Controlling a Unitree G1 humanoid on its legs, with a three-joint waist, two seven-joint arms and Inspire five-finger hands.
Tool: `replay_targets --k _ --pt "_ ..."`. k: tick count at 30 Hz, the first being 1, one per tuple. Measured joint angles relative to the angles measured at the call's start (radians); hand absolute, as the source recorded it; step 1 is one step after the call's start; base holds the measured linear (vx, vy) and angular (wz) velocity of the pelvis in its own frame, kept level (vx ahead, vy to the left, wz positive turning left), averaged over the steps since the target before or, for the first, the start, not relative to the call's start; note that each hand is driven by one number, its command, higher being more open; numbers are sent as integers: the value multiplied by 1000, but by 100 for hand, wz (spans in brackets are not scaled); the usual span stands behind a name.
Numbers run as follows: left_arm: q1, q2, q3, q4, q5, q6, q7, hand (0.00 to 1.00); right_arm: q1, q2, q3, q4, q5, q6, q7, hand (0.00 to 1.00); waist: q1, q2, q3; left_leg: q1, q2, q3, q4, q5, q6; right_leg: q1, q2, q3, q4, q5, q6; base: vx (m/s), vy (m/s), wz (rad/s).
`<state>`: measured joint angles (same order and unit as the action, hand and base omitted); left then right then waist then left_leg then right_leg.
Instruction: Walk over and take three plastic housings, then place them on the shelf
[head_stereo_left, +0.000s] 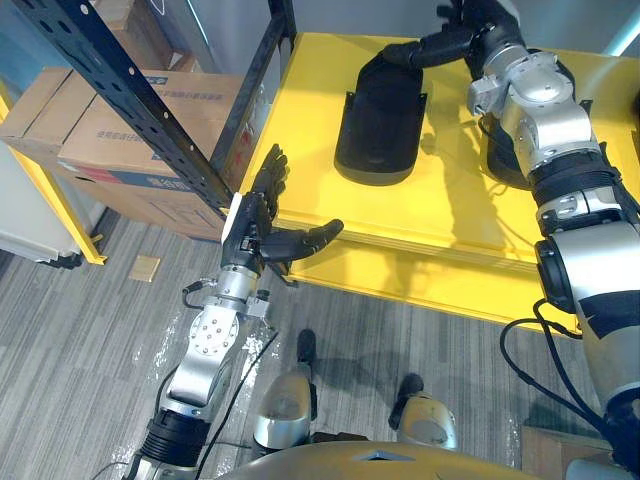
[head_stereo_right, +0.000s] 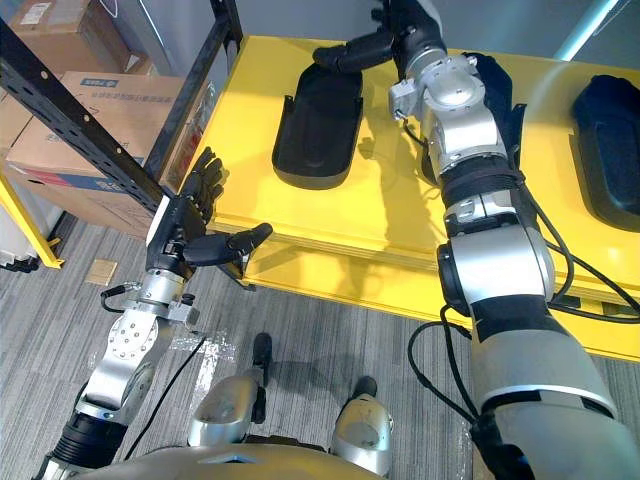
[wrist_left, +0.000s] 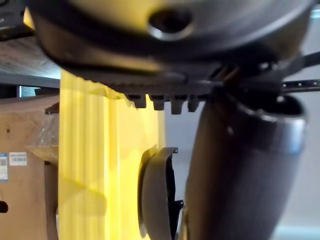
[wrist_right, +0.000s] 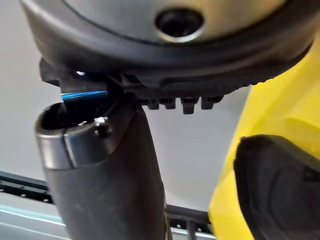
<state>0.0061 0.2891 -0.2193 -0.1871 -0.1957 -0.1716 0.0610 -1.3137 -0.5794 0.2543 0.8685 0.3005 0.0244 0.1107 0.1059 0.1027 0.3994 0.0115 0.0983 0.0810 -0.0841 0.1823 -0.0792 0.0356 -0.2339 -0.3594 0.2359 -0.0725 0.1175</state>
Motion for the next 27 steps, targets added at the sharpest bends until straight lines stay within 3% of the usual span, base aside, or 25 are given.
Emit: replay_targets --k 6,9,15,19,22,27 --pt "-47 23 6 -18 12 0 3 100 125 -68 -101 -363 -2 -87 -95 100 -14 -5 -4 30 -2 22 0 -2 -4 27 -1 11 -19 6 8 8 -10 -7" --pt "-53 45 23 -20 89 0 20 100 320 -74 -161 -602 -12 -112 -109 100 -47 -15 -30 35 1 46 -1 -11 -6 32 9 32 -51 24 9 -6 -9 -19" --pt "-62 72 41 -15 235 19 116 100 759 -70 -282 -888 -22 -116 -116 100 -93 -36 -58 37 1 107 -1 -22 -4 15 19 81 -101 63 13 -9 15 -30" --pt "-84 72 78 14 291 61 195 100 982 23 -436 -1066 -22 -122 -108 100 -125 -40 -63 35 12 138 -1 -26 -6 -1 32 109 -120 79 10 -17 -6 -23" --pt "-84 72 86 22 329 89 223 100 1101 75 -481 -1144 -24 -146 -99 100 -140 -52 -79 31 18 147 -1 -31 -12 -8 41 119 -130 82 6 3 -27 -15" --pt "-85 72 92 23 411 122 288 100 1275 151 -516 -1211 -57 -254 -88 100 -166 -65 -90 13 20 160 -1 -32 -12 -33 45 136 -133 85 8 0 -6 -7"
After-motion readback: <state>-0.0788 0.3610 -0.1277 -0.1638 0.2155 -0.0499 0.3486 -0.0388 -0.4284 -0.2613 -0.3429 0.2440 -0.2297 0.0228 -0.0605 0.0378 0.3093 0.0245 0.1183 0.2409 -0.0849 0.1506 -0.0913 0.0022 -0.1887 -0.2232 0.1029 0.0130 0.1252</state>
